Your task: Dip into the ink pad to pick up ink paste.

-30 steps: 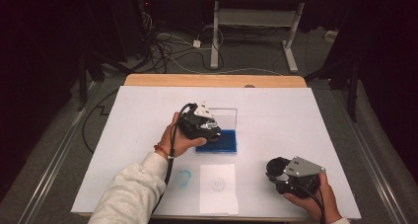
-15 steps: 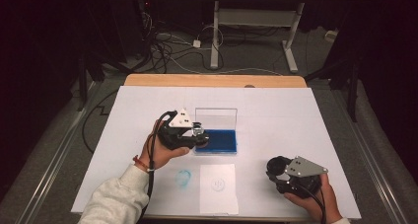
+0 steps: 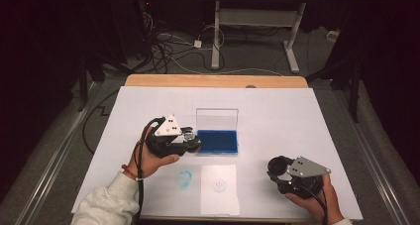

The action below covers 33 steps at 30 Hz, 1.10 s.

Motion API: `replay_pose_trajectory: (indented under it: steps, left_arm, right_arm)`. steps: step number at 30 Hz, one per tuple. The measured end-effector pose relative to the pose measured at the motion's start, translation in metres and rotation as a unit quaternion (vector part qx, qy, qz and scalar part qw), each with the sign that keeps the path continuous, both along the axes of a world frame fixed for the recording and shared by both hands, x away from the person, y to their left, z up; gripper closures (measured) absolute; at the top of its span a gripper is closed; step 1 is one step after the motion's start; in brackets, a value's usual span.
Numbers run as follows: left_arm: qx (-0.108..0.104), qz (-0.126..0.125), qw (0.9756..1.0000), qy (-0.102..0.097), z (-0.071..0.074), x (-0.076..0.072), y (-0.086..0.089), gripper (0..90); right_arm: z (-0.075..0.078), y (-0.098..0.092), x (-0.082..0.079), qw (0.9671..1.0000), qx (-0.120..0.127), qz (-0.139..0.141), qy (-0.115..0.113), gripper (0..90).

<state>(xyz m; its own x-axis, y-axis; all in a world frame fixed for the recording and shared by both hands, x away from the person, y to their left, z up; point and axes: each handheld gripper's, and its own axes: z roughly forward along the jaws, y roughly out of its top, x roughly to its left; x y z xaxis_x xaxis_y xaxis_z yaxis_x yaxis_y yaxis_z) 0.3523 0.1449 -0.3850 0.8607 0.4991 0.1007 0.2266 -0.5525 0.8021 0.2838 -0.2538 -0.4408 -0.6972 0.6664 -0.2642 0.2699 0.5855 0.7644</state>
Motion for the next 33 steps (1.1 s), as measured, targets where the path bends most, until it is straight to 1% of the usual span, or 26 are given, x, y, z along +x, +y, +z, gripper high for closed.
replay_pose_trajectory:
  steps: [2,4,5,6,7,9,11,14,15,17,19,21,22,24,27,28,31,33]
  left_arm:
    - [-0.001,0.004,1.0,-0.004,-0.001,-0.002,0.001,54.5]
    - [-0.006,0.005,1.0,-0.004,-0.001,-0.003,0.003,54.5]
    - [-0.007,0.008,0.9999,-0.005,-0.001,-0.004,0.004,54.5]
    - [-0.011,0.01,0.9999,-0.003,-0.001,-0.005,0.005,54.5]
    - [-0.012,0.006,0.9999,0.003,0.0,-0.006,0.006,54.5]
    - [-0.007,0.005,1.0,-0.002,0.001,-0.01,0.006,54.5]
    - [-0.008,-0.003,1.0,-0.002,0.001,-0.013,0.006,54.5]
    - [-0.006,-0.008,1.0,-0.002,0.001,-0.017,0.007,54.5]
    - [-0.006,-0.006,1.0,-0.002,0.001,-0.019,0.007,54.5]
    - [-0.002,-0.009,1.0,0.0,0.0,-0.021,0.007,54.5]
    - [-0.001,-0.007,1.0,-0.002,0.0,-0.023,0.008,54.5]
    - [-0.005,-0.006,1.0,0.002,-0.001,-0.025,0.01,54.4]
    - [-0.002,-0.005,1.0,0.004,-0.002,-0.026,0.01,54.5]
    - [0.005,-0.003,1.0,0.001,-0.004,-0.027,0.01,54.5]
    - [0.005,-0.006,0.9999,0.01,-0.007,-0.029,0.01,54.4]
    - [0.009,-0.005,0.9999,0.007,-0.007,-0.03,0.01,54.4]
    - [0.007,-0.008,0.9999,0.009,-0.008,-0.033,0.01,54.5]
    - [0.013,-0.01,0.9998,0.005,-0.008,-0.035,0.01,54.5]
  right_arm:
    - [0.0,0.001,0.001,1.0,0.001,0.0,0.0,38.2]
    - [0.0,0.002,0.002,1.0,0.002,-0.001,0.003,38.1]
    - [0.0,0.002,0.003,1.0,0.0,0.003,0.002,38.1]
    - [0.0,0.003,0.003,1.0,0.0,0.003,0.003,38.1]
    - [0.0,0.003,0.003,1.0,0.001,0.004,0.002,38.1]
    - [0.0,0.004,0.003,1.0,0.0,0.006,0.002,38.1]
    - [0.0,0.003,0.003,1.0,0.001,0.004,0.003,38.1]
    - [0.001,0.003,0.004,1.0,0.001,0.006,0.0,38.1]
    - [0.001,0.003,0.003,1.0,0.003,0.003,0.001,38.1]
    - [0.002,0.004,0.004,1.0,0.001,0.007,-0.002,38.1]
    - [0.002,0.004,0.004,1.0,0.001,0.007,-0.001,38.2]
    - [0.002,0.005,0.004,1.0,0.003,0.008,-0.002,38.1]
    - [0.003,0.006,0.003,0.9999,0.002,0.009,-0.004,38.2]
    - [0.004,0.006,0.002,0.9999,0.004,0.012,-0.006,38.2]
    - [0.004,0.005,0.002,0.9999,0.007,0.011,-0.006,38.2]
    - [0.005,0.005,0.002,0.9999,0.007,0.011,-0.006,38.2]
    - [0.005,0.005,0.002,0.9999,0.009,0.007,-0.006,38.2]
    - [0.004,0.005,0.003,0.9999,0.007,0.012,-0.007,38.2]
